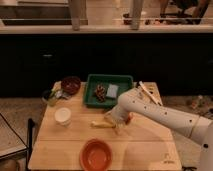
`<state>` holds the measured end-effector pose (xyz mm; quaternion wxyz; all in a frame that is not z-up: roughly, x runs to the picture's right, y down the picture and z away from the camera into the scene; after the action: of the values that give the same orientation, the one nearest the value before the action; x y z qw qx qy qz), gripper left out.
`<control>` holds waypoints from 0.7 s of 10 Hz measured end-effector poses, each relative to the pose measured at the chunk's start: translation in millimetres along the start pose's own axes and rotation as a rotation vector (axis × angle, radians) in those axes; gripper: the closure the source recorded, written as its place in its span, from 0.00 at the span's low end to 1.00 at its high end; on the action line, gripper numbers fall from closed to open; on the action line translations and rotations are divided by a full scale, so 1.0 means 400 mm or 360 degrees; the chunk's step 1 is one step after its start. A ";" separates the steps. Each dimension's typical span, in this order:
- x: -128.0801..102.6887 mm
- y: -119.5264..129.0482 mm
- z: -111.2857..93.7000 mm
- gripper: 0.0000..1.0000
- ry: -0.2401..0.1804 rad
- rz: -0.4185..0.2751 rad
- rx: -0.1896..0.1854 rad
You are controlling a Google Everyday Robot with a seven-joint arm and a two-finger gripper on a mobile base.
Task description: Place banana in red bowl
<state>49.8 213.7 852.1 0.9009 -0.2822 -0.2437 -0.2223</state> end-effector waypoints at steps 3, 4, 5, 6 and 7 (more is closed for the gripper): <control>-0.014 0.005 0.001 0.20 0.0003 -0.0006 -0.0025; -0.018 0.003 0.001 0.20 0.0006 -0.0011 -0.0029; -0.023 0.000 0.002 0.20 0.0007 -0.0019 -0.0033; -0.029 -0.004 0.003 0.20 0.0008 -0.0030 -0.0036; -0.032 -0.006 0.003 0.20 0.0009 -0.0037 -0.0039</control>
<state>37.9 216.0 846.7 0.8954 -0.2898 -0.2416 -0.2364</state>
